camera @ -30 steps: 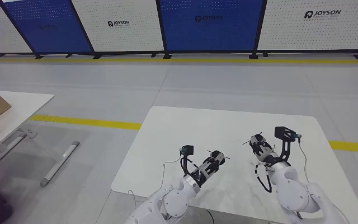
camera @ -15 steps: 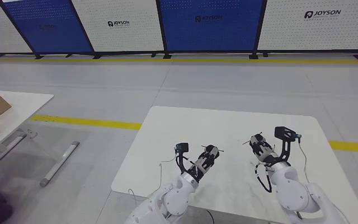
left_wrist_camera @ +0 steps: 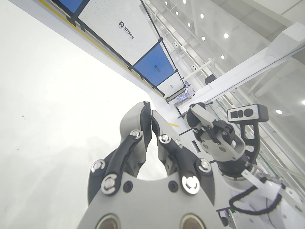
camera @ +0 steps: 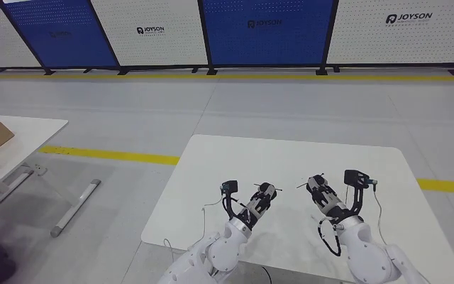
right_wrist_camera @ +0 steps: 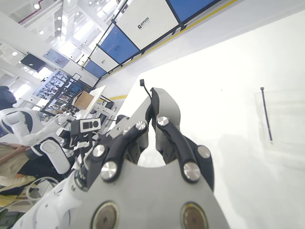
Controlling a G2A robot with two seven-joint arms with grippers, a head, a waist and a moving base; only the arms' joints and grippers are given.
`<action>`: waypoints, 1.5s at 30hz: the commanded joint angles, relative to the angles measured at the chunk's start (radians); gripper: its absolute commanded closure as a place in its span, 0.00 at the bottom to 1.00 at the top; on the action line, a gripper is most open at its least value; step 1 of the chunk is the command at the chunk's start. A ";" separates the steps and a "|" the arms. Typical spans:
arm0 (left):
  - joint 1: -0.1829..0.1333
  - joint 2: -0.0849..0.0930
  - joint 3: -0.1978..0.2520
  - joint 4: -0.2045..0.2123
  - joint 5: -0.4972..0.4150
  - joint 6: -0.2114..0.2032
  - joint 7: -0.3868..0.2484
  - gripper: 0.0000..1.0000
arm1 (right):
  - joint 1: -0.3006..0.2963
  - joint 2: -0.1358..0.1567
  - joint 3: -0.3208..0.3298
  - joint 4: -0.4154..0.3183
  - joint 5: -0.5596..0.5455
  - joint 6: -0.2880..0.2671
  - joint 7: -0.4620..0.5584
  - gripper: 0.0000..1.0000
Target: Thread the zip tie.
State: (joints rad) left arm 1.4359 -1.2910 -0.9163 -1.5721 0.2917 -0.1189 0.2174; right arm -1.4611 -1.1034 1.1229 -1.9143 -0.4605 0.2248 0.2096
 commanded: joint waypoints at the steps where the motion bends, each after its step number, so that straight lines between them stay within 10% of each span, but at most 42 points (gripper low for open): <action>1: 0.000 0.000 0.000 0.000 0.000 0.000 0.000 1.00 | -0.001 -0.002 -0.002 0.002 0.001 0.008 -0.012 1.00; 19: 0.000 0.000 0.000 0.000 0.000 0.000 0.000 1.00 | -0.004 -0.013 -0.015 0.045 0.094 -0.089 0.008 1.00; 45: 0.000 0.000 0.000 0.000 0.000 0.000 0.000 1.00 | 0.023 -0.053 -0.109 0.133 0.042 -0.084 -0.136 1.00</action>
State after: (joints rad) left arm 1.4359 -1.2910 -0.9163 -1.5721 0.2916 -0.1188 0.2174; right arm -1.4382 -1.1556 1.0176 -1.7861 -0.4108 0.1432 0.0766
